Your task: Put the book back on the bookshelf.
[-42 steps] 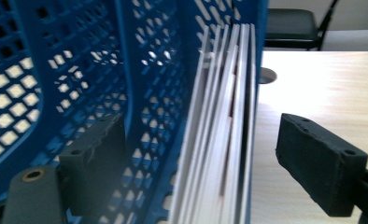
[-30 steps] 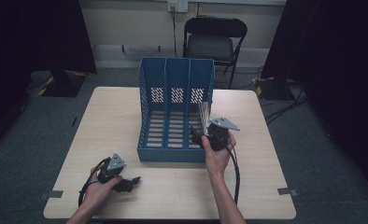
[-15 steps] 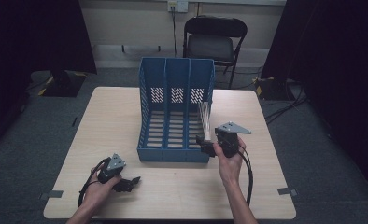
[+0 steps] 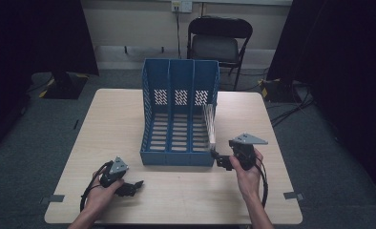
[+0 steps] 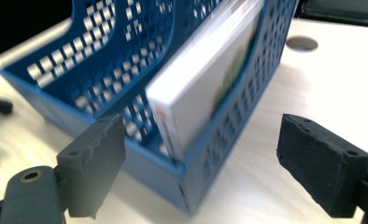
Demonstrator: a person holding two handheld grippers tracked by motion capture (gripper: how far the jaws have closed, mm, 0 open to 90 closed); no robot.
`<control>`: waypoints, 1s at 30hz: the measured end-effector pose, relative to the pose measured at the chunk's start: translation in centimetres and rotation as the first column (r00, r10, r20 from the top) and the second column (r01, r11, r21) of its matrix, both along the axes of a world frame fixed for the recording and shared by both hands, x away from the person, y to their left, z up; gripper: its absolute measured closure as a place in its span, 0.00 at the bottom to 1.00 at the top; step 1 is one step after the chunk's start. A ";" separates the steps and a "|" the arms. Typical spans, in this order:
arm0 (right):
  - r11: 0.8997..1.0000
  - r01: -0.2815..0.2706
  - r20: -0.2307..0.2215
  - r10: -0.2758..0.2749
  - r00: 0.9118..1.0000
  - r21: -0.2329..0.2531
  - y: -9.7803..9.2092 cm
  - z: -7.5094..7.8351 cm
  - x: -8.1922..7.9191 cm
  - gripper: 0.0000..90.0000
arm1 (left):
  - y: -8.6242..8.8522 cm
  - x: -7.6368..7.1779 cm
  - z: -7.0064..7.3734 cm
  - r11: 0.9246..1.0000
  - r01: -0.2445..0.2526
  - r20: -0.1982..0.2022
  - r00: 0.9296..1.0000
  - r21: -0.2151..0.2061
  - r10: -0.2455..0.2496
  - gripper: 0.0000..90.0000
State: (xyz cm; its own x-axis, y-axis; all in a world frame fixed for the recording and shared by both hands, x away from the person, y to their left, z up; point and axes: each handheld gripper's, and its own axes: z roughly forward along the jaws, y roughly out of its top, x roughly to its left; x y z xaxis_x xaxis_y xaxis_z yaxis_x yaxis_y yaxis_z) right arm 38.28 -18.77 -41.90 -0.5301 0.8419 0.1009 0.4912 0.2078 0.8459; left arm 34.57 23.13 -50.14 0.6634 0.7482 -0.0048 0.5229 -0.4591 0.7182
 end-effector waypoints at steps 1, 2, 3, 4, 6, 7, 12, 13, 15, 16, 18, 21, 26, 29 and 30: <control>1.000 -0.002 -0.005 0.002 1.000 -0.009 -0.3 -0.2 -0.2 0.17 | 0.0 0.0 0.0 1.000 0.002 -0.001 1.000 -0.002 -0.002 0.09; 1.000 -0.002 -0.005 0.002 1.000 -0.009 -0.3 -0.2 -0.2 0.17 | 0.0 0.0 0.0 1.000 0.002 -0.001 1.000 -0.002 -0.002 0.09; 1.000 0.004 -0.017 -0.005 1.000 -0.013 -0.8 -0.6 -0.6 0.17 | 0.0 0.0 0.0 1.000 0.000 0.000 1.000 0.000 0.000 0.09; 1.000 0.005 -0.023 -0.005 1.000 -0.015 -1.1 -0.8 -0.7 0.17 | 0.0 0.0 0.0 1.000 0.002 0.000 1.000 -0.002 -0.002 0.09; 1.000 0.006 -0.028 -0.007 1.000 -0.021 -1.4 -1.0 -0.9 0.17 | 0.0 0.0 0.0 1.000 0.002 -0.001 1.000 -0.002 -0.002 0.09; 1.000 0.009 -0.037 -0.010 0.999 -0.015 -1.9 -1.2 -1.2 0.17 | 0.0 0.0 0.0 1.000 -0.001 0.000 1.000 0.002 0.001 0.09; 0.999 0.014 -0.059 -0.017 0.998 -0.051 -3.3 -2.0 -2.3 0.17 | 0.0 0.0 0.0 1.000 0.001 0.000 1.000 -0.002 -0.001 0.09; 0.998 0.016 -0.067 -0.020 0.998 -0.061 -3.7 -2.3 -2.5 0.17 | 0.0 0.0 0.0 1.000 0.000 0.000 1.000 0.001 0.000 0.09; 0.998 0.018 -0.076 -0.023 0.997 -0.068 -4.0 -2.6 -2.6 0.17 | 0.0 0.0 0.0 1.000 0.001 -0.001 1.000 -0.002 -0.001 0.09; 0.995 0.025 -0.095 -0.034 0.995 -0.094 -4.6 -3.2 -2.9 0.17 | 0.0 0.0 0.0 1.000 0.002 -0.001 1.000 -0.002 -0.002 0.09; 0.995 0.030 -0.118 -0.041 0.992 -0.099 -5.1 -3.9 -3.1 0.17 | 0.0 0.0 0.0 1.000 0.000 -0.001 1.000 -0.002 0.000 0.09; 0.991 0.039 -0.132 -0.057 0.990 -0.129 -5.7 -4.7 -3.3 0.17 | 0.0 0.0 0.0 1.000 -0.003 0.001 1.000 0.003 0.003 0.09; 0.986 0.052 -0.167 -0.079 0.983 -0.159 -6.0 -5.6 -3.3 0.17 | 0.0 0.0 0.0 1.000 -0.004 0.002 1.000 0.003 0.004 0.09; 0.982 0.048 -0.194 -0.084 0.977 -0.183 -6.1 -6.8 -3.2 0.18 | 0.0 0.0 0.0 1.000 -0.005 0.002 1.000 0.005 0.005 0.08; 0.982 0.048 -0.194 -0.084 0.977 -0.183 -6.1 -6.8 -3.2 0.18 | 0.0 0.0 0.0 1.000 -0.005 0.002 1.000 0.005 0.005 0.07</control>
State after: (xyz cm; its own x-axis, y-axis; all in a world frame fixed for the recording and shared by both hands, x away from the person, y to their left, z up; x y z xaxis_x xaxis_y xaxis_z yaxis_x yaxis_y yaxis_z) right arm 35.04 -24.84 -48.75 -0.4569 0.8884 0.0458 0.6641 0.3064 0.6820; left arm 34.61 23.12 -50.15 0.6595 0.7517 0.0003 0.5241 -0.4602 0.7166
